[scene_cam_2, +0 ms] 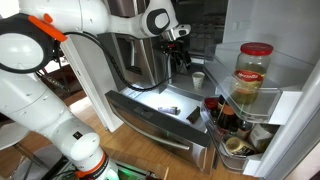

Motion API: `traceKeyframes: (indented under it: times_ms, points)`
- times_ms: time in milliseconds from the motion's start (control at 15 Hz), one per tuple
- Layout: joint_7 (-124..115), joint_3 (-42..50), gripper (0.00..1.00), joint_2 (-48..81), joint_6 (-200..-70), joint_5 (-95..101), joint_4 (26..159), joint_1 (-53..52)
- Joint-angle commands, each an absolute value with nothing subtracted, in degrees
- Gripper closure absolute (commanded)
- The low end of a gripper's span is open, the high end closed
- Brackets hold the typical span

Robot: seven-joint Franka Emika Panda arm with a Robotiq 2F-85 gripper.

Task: Take the candy bar out of the cup

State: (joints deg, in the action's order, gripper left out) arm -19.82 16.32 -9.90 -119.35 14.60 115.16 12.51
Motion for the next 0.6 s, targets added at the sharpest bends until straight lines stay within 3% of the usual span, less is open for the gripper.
traceKeyframes:
  times_ms: [0, 533]
  points:
    - [-23.06, 14.62, 0.00, -15.77, -119.60, 16.29, 120.85, 15.43]
    - [-26.06, 12.43, 0.00, -18.70, -120.13, 17.05, 123.21, 18.58]
